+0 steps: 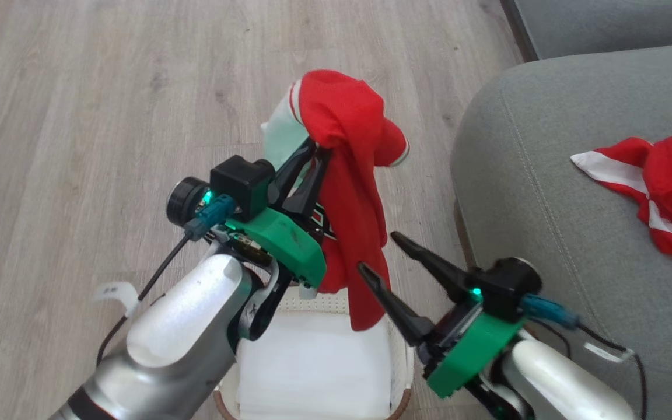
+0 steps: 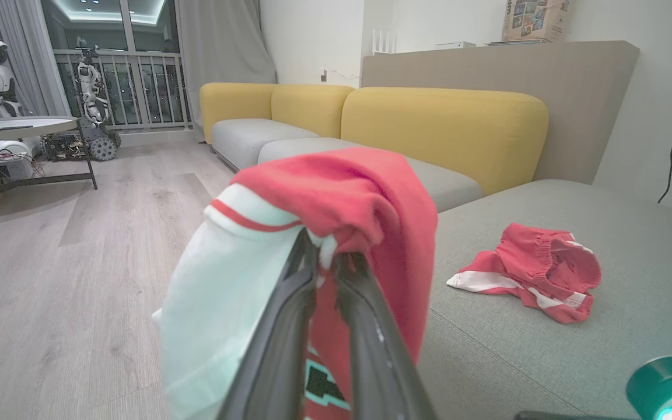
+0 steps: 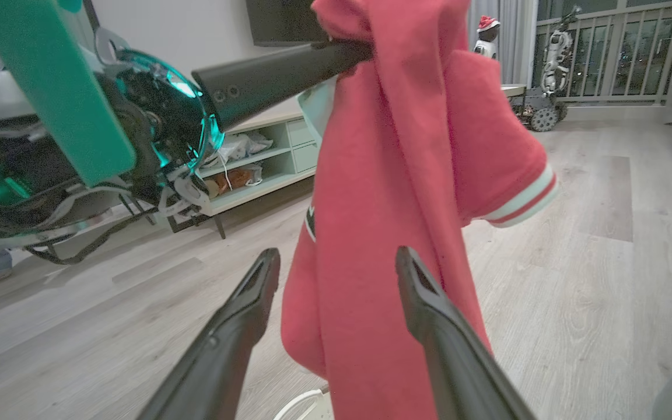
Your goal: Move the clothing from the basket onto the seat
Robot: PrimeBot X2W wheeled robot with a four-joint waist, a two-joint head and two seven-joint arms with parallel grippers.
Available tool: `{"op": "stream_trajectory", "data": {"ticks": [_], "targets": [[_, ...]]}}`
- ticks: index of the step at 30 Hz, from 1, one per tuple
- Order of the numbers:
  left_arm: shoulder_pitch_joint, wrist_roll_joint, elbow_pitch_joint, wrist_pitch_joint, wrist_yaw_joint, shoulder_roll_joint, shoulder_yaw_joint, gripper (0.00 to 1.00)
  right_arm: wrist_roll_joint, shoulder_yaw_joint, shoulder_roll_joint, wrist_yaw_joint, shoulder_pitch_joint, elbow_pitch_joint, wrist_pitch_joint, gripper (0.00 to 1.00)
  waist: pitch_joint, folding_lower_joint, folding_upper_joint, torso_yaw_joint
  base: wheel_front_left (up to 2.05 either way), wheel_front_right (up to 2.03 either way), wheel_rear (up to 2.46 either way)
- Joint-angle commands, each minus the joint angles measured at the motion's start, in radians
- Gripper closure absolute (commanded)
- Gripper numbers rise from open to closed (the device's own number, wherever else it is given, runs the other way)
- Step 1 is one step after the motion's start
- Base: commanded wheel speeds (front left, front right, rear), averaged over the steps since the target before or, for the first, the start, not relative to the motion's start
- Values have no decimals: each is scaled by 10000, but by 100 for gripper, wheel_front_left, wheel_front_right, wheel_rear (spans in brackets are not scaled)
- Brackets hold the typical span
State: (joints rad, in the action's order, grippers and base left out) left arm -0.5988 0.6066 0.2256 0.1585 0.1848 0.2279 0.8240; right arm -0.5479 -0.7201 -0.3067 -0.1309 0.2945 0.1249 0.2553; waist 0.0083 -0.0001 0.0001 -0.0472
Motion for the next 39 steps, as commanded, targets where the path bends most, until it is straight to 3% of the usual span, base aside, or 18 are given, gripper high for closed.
{"op": "stream_trajectory", "data": {"ticks": [1, 11, 24, 26, 27, 29, 39], "targets": [[-641, 46, -325, -9, 0, 113, -392, 100, -96, -179, 137, 2, 473, -100, 65, 0, -6, 1, -1, 45, 0, 0, 0], [-735, 74, -200, -39, -216, -356, 52, 100, -387, -1120, 857, 2, 1977, 2640, 65, 0, 42, 1, -1, 524, 0, 0, 0], [-674, 224, -203, -101, -408, -711, 427, 100, -612, -834, 1425, 2, 2521, 4357, 65, 0, 27, 1, -1, 1156, 0, 0, 0], [-671, 242, -205, -114, -411, -715, 446, 100, -652, -811, 1454, 2, 2556, 4463, 65, 41, 20, 1, -1, 1184, 0, 0, 0], [-671, 252, -206, -122, -411, -715, 453, 100, -664, -797, 1464, 2, 2570, 4505, 65, 67, 18, 1, -1, 1194, 0, 0, 0], [-671, 270, -211, -131, -407, -709, 459, 100, -674, -772, 1474, 2, 2589, 4573, 65, 100, 15, 1, -1, 1201, 0, 0, 0], [-523, 384, -146, -35, -267, -531, 320, 100, -678, -173, 1279, 2, 2405, 4166, 65, 100, 41, 1, -1, 1044, 0, 0, 0]]}}
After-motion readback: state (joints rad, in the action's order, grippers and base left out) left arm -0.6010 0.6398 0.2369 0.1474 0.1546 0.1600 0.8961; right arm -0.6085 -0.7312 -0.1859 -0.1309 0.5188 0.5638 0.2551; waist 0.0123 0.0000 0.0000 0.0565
